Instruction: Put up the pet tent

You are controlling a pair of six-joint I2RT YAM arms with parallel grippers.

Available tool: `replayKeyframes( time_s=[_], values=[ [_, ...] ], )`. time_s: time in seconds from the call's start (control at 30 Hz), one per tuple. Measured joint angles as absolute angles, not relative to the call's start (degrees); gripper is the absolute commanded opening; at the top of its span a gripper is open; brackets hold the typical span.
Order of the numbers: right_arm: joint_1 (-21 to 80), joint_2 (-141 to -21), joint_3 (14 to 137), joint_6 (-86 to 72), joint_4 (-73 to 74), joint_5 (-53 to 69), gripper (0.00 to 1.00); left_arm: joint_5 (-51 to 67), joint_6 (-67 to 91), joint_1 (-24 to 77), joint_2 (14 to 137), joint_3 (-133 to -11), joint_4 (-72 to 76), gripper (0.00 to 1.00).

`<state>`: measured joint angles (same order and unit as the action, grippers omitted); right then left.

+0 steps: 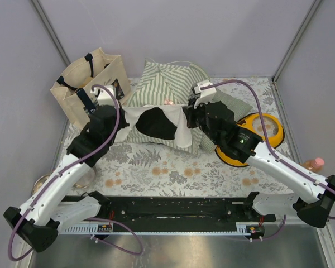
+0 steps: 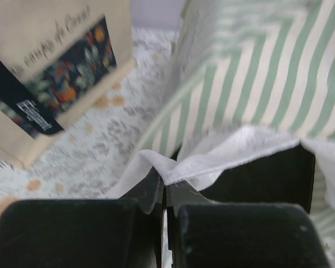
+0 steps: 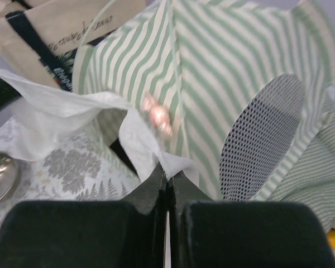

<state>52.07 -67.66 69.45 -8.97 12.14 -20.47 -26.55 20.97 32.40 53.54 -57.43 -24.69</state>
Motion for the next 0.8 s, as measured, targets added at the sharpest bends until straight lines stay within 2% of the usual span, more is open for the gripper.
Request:
replayKeyframes(
  time_s=[0.27,0.5,0.63,0.67,0.8],
  values=[
    [51.55,-78.13,80.14,3.75,11.46,-30.63,0.00,-29.56,9.89,27.20,66.17,-73.97,-24.25,0.00],
    [48.53,-84.12,82.91,16.97,7.18,-31.05,0.02,-23.66,-1.80,22.15,78.02,-82.28,-21.91,0.00],
    [45.41,-84.75,82.91,21.80,6.63,-26.96,0.12,-16.56,-6.85,19.44,81.47,-82.81,-20.18,0.00],
    [44.38,-84.84,82.94,22.83,6.63,-25.47,0.17,-14.46,-7.92,18.57,82.02,-82.81,-19.79,0.00],
    [41.34,-86.46,85.17,25.43,7.42,-19.84,0.33,-6.04,-10.79,15.33,84.05,-84.16,-19.51,0.08]
  ],
)
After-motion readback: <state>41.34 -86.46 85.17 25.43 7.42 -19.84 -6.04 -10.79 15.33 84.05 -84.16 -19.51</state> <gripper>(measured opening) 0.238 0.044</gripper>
